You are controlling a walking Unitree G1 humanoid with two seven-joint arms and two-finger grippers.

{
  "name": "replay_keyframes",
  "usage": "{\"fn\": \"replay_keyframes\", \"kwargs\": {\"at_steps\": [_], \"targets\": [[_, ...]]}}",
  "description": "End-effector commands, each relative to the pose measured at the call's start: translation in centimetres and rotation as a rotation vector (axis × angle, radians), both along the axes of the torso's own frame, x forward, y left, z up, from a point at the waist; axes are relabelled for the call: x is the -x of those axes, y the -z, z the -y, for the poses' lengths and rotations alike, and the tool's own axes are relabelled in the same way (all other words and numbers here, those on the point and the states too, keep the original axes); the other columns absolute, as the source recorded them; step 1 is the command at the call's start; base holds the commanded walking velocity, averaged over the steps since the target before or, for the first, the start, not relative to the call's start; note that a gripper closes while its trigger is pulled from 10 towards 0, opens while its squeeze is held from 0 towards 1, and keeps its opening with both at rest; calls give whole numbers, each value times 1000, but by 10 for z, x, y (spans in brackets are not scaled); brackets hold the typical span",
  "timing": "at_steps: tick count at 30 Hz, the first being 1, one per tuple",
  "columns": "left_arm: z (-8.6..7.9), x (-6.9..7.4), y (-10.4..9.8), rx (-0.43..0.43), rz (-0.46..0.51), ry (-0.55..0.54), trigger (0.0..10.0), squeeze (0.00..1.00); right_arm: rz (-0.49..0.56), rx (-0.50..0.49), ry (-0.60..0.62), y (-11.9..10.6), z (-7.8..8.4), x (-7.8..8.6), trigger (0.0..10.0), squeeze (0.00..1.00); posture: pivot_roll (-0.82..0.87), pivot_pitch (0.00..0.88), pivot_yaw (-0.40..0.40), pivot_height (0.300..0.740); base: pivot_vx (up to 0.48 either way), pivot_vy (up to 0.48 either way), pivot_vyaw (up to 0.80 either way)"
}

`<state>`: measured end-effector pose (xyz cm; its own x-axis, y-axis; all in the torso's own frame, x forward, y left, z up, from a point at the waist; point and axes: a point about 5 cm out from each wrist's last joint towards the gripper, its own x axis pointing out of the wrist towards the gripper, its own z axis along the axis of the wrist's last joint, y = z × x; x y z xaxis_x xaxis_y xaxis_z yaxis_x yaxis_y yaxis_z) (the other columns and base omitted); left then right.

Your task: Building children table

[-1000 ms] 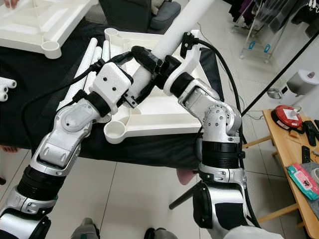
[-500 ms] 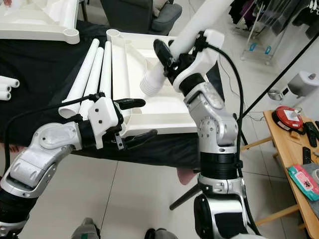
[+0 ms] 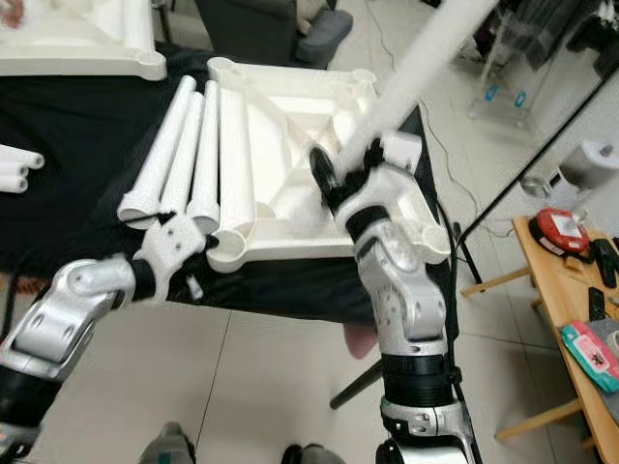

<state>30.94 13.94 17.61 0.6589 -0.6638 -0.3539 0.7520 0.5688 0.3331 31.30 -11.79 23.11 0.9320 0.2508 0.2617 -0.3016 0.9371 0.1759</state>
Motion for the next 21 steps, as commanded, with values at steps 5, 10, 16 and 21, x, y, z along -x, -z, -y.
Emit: {"fn": "replay_keyframes", "kwargs": {"at_steps": [5,10,16,21], "targets": [[-17,-29,-30,76,212,-378,10000,0,-60,84,195,20,27,0,10000,0,206,129,-112,740,0,0,0],[-4,-26,-46,80,238,-247,10000,0,-91,77,294,26,40,0,10000,0,203,130,-108,740,0,0,0],[-6,-37,-42,-87,278,-254,10000,0,-89,95,378,29,48,0,10000,0,203,130,-108,740,0,0,0],[-2,-33,-28,-118,154,-148,10000,0,-79,107,397,28,49,0,10000,0,203,130,-108,740,0,0,0]]}}
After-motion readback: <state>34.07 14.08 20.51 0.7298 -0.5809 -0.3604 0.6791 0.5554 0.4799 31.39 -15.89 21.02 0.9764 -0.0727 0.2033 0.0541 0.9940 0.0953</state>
